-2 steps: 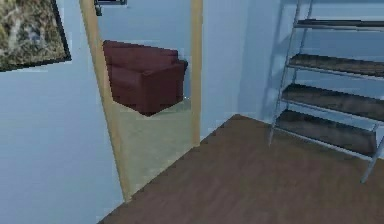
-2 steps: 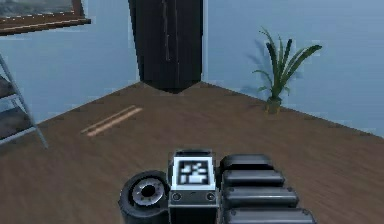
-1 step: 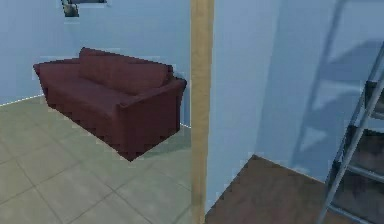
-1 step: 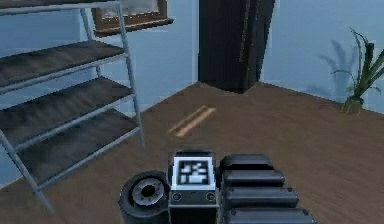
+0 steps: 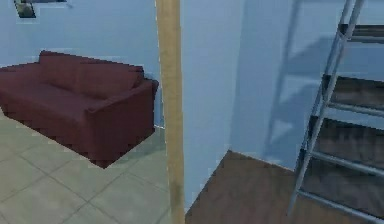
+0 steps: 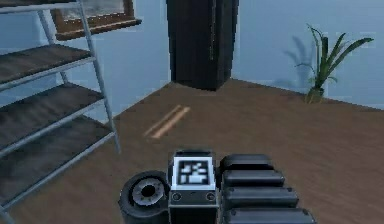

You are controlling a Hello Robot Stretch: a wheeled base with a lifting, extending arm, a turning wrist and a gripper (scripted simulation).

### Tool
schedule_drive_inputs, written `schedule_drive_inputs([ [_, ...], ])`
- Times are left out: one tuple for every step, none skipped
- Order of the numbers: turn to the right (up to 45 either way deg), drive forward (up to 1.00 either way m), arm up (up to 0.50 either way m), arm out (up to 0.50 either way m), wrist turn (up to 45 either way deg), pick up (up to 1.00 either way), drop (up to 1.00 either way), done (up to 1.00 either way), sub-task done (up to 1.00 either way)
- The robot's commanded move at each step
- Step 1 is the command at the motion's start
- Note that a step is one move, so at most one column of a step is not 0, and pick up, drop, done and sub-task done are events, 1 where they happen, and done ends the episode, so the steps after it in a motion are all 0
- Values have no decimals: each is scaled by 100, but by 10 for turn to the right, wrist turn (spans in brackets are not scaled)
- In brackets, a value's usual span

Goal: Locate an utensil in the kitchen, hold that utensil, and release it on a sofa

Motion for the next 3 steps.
schedule_drive_inputs([
  [0,25,0,0,0,0,0,0,0],
  [-450,0,0,0,0,0,0,0,0],
  [-450,0,0,0,0,0,0,0,0],
])
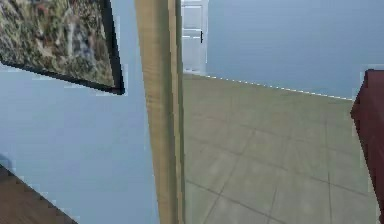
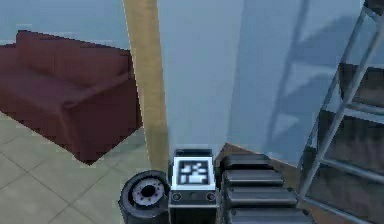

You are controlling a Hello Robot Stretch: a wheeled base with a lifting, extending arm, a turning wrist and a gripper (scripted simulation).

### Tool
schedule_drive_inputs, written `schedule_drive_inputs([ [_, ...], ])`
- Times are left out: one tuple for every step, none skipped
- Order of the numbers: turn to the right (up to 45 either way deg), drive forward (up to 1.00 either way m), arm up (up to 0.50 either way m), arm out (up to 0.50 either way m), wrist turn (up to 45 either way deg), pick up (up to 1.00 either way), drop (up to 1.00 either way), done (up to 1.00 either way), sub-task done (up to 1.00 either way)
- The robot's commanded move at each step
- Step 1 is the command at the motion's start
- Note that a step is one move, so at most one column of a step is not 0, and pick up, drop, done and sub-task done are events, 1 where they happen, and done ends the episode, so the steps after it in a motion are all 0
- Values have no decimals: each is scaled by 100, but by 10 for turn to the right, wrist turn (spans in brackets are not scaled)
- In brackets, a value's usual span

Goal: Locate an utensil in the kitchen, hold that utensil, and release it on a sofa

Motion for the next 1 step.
schedule_drive_inputs([
  [-450,0,0,0,0,0,0,0,0],
])
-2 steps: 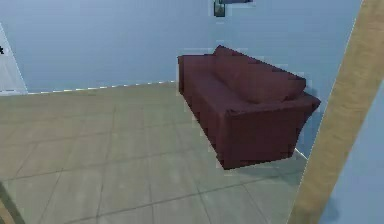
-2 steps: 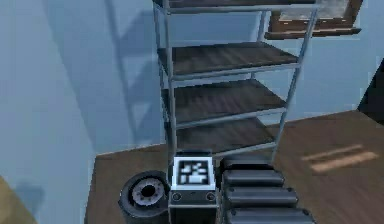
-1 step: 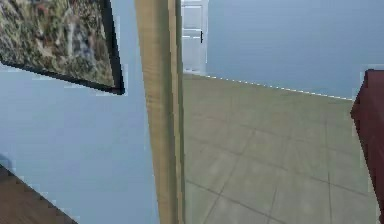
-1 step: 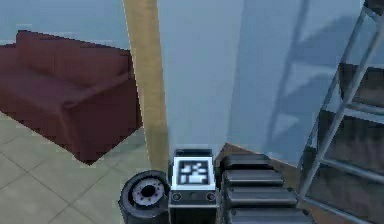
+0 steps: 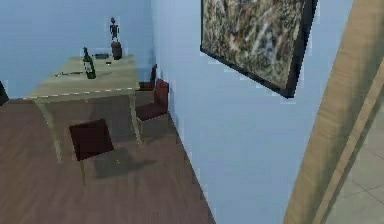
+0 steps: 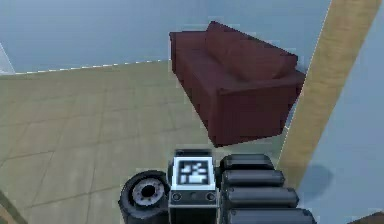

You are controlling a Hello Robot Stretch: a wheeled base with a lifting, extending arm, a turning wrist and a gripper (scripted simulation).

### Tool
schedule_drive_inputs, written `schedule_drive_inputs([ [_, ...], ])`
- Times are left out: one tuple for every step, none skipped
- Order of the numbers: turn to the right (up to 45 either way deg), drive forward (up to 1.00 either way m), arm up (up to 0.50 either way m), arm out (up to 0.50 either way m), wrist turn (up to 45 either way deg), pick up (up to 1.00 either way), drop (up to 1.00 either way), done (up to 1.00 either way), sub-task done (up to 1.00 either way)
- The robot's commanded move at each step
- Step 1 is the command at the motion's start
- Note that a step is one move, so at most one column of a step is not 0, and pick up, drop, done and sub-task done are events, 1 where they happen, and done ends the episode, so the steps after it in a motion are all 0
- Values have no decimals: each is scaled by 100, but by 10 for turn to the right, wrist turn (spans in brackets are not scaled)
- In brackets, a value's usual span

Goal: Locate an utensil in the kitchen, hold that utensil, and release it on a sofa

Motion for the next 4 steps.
schedule_drive_inputs([
  [-420,0,0,0,0,0,0,0,0],
  [0,5,0,0,0,0,0,0,0],
  [450,0,0,0,0,0,0,0,0],
  [450,0,0,0,0,0,0,0,0],
])
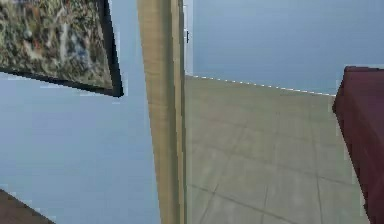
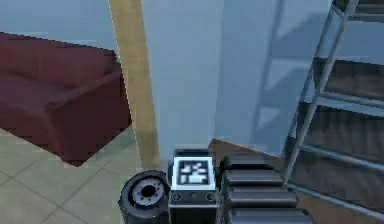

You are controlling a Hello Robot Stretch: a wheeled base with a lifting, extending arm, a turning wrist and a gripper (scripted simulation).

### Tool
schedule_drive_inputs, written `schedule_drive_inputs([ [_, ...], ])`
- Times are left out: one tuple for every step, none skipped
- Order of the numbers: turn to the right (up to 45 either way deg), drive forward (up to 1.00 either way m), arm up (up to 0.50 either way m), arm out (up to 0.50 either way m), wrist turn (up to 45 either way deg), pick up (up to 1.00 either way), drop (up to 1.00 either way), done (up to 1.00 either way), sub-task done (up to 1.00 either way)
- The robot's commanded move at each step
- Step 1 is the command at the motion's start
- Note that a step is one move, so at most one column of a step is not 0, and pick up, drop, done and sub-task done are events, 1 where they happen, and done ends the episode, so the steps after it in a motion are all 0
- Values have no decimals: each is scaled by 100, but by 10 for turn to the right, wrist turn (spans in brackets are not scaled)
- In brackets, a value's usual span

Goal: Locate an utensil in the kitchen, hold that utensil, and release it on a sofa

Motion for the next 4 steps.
schedule_drive_inputs([
  [330,0,0,0,0,0,0,0,0],
  [0,100,0,0,0,0,0,0,0],
  [0,100,0,0,0,0,0,0,0],
  [30,0,0,0,0,0,0,0,0],
])
